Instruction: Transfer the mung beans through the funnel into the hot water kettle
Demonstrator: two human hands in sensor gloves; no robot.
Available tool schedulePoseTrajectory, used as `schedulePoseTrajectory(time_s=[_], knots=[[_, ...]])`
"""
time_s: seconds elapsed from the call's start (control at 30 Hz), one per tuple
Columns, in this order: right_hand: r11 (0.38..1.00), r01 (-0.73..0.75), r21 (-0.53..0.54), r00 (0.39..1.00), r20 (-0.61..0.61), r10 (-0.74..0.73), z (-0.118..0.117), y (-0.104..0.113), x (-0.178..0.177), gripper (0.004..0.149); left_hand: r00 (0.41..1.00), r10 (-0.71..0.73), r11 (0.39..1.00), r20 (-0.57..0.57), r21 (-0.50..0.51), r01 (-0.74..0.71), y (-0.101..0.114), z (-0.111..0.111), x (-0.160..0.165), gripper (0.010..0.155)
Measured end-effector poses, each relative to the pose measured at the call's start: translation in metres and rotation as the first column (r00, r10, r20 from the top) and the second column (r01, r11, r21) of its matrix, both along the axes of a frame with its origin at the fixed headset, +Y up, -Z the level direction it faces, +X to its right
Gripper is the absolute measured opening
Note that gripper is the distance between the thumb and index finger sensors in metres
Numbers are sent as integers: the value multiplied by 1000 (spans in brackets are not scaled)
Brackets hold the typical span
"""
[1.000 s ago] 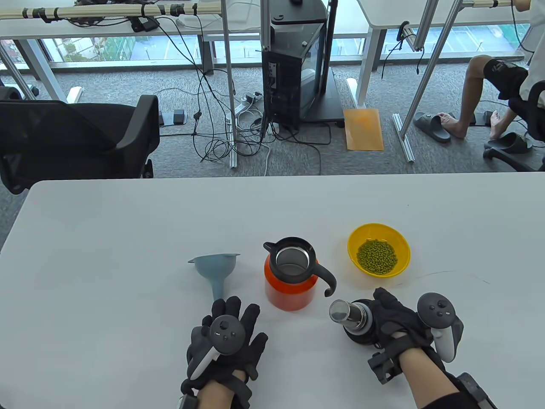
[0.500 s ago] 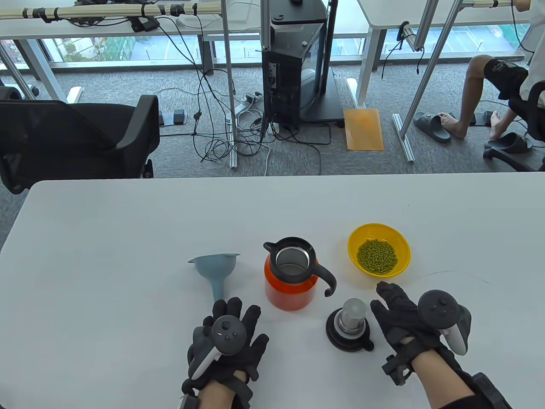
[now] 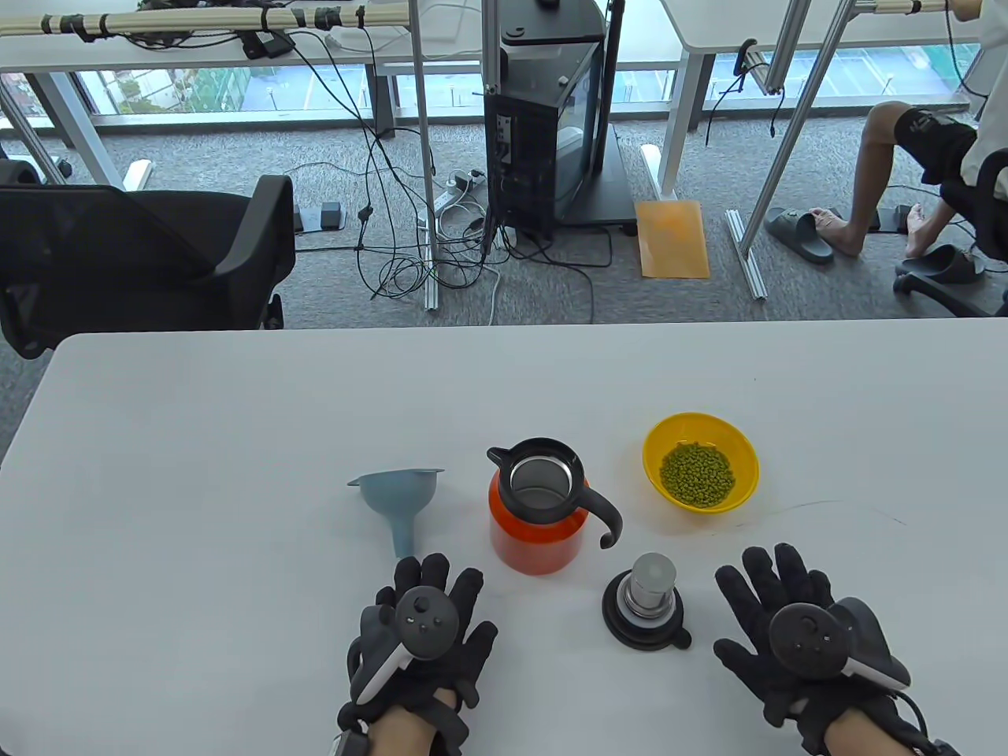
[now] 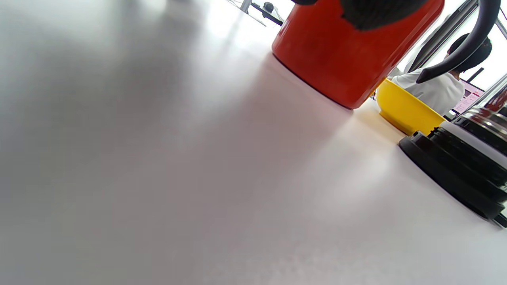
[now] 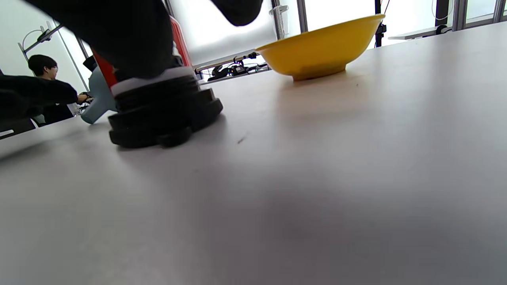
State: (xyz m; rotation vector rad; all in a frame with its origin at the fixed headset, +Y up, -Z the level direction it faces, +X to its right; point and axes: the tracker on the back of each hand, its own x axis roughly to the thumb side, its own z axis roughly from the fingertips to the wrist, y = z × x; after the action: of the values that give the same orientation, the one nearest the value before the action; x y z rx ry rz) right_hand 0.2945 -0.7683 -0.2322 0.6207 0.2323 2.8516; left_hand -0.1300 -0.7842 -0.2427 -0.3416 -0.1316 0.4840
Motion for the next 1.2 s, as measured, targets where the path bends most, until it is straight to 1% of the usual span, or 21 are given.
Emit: schedulePoseTrajectory(time_s=[0.03,0.07,0.13,0.2,0.23,0.4,0.5,0.57,0.77,0.83,0.9,0.97,1.07,1.2], knots=[[999,-36,15,999,-15,36,2,-10,2,86,1000,-7,1000,-2,1,7,0,0,0,73],[999,-39,0,999,-12,39,2,-13,3,86,1000,-10,1000,-3,2,10,0,0,0,73],[995,-16,-101,1000,7,17,2,-16,4,87,1000,-28,1000,-5,5,28,0,0,0,73],[999,-6,-37,1000,2,6,3,-13,3,87,999,-49,999,-13,4,49,1,-1,-1,72],[1000,-5,-27,1000,-2,5,3,-12,3,87,998,-54,999,-19,3,54,3,-1,-1,72],[999,34,-39,999,-5,-34,2,-13,3,87,997,-64,998,-49,7,65,20,-6,-2,72],[997,68,-37,998,-2,-68,0,-13,5,86,997,14,1000,-76,-13,-15,28,-11,-4,73],[996,81,-39,997,0,-81,0,-13,7,86,996,1,1000,-88,-7,-2,32,-17,-6,73],[993,117,-21,993,5,-117,0,-9,11,86,989,-98,995,-114,20,101,55,-51,-12,73],[991,131,-20,991,6,-130,0,-10,13,86,982,-124,992,-139,17,128,66,-69,-15,73],[991,135,-20,991,8,-135,0,-10,13,86,978,-141,990,-151,7,144,72,-83,-17,73],[990,141,-22,990,7,-141,1,-10,14,86,968,-189,982,-167,-6,191,76,-99,-20,74],[987,156,-26,988,5,-156,3,-10,13,86,955,-219,976,-202,-46,214,73,-117,-28,75],[986,165,-22,986,-2,-165,4,-10,13,86,943,-233,970,-237,-124,209,57,-132,-41,76]])
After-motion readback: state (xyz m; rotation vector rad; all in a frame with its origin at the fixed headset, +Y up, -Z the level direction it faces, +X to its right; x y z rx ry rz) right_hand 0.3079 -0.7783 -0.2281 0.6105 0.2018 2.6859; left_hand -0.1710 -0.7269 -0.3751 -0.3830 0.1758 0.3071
